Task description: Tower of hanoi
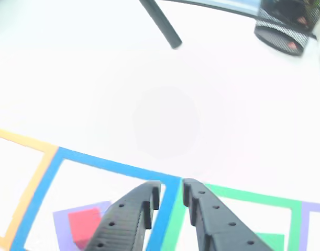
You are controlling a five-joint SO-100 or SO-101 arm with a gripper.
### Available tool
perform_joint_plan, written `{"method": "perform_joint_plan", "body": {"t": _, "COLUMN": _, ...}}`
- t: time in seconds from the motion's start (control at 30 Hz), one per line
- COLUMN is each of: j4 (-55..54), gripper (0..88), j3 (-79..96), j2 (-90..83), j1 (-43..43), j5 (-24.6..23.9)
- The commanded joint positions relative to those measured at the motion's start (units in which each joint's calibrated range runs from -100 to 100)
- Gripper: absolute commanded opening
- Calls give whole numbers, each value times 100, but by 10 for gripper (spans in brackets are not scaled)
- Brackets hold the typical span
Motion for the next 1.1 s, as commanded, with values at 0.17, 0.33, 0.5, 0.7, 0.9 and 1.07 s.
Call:
{"method": "perform_joint_plan", "body": {"t": 0.17, "j4": 5334, "gripper": 0, "j3": -1557, "j2": -2641, "j1": 1283, "j5": 144}}
{"method": "perform_joint_plan", "body": {"t": 0.33, "j4": 7156, "gripper": 0, "j3": -2984, "j2": -2771, "j1": 1877, "j5": 144}}
{"method": "perform_joint_plan", "body": {"t": 0.5, "j4": 7917, "gripper": 0, "j3": -4120, "j2": -2367, "j1": 2376, "j5": 144}}
{"method": "perform_joint_plan", "body": {"t": 0.7, "j4": 8370, "gripper": 3, "j3": -4630, "j2": -2189, "j1": 2913, "j5": 144}}
{"method": "perform_joint_plan", "body": {"t": 0.9, "j4": 8338, "gripper": 1, "j3": -4357, "j2": -2286, "j1": 3153, "j5": 144}}
{"method": "perform_joint_plan", "body": {"t": 1.07, "j4": 7658, "gripper": 19, "j3": -3357, "j2": -2528, "j1": 3335, "j5": 144}}
